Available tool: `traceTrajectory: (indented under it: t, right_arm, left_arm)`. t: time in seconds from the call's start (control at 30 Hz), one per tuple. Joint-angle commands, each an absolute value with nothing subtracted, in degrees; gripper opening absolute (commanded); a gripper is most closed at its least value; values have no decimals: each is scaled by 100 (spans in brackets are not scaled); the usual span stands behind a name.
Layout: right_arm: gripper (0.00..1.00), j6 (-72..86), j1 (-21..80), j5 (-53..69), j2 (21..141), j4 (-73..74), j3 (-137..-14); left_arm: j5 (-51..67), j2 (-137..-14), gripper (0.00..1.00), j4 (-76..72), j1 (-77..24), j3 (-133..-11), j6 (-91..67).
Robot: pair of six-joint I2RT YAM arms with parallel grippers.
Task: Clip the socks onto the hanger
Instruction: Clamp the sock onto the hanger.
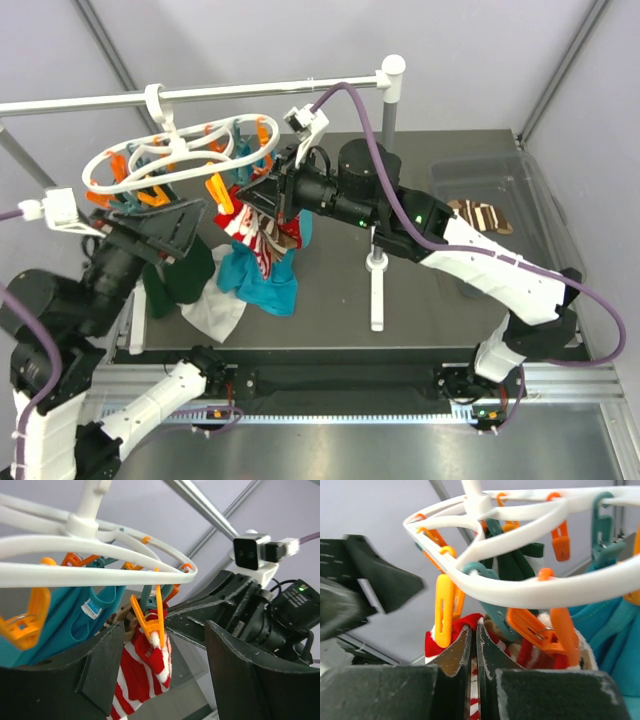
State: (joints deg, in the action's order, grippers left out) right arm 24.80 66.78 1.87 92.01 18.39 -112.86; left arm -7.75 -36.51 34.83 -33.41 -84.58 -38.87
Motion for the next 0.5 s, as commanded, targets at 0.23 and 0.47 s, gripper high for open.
traceTrajectory:
  t: [0.23,0.47]
  right_arm:
    - [0,2057,6284,-62,8912,1696,-10828]
    - [0,1828,6012,149,8886,1810,-10942]
  left_arm:
    - [-1563,-3533,59,4233,-3349,-9623,-2242]
    - [-2012,-4472,63,5447,-3340,-10177,-2450]
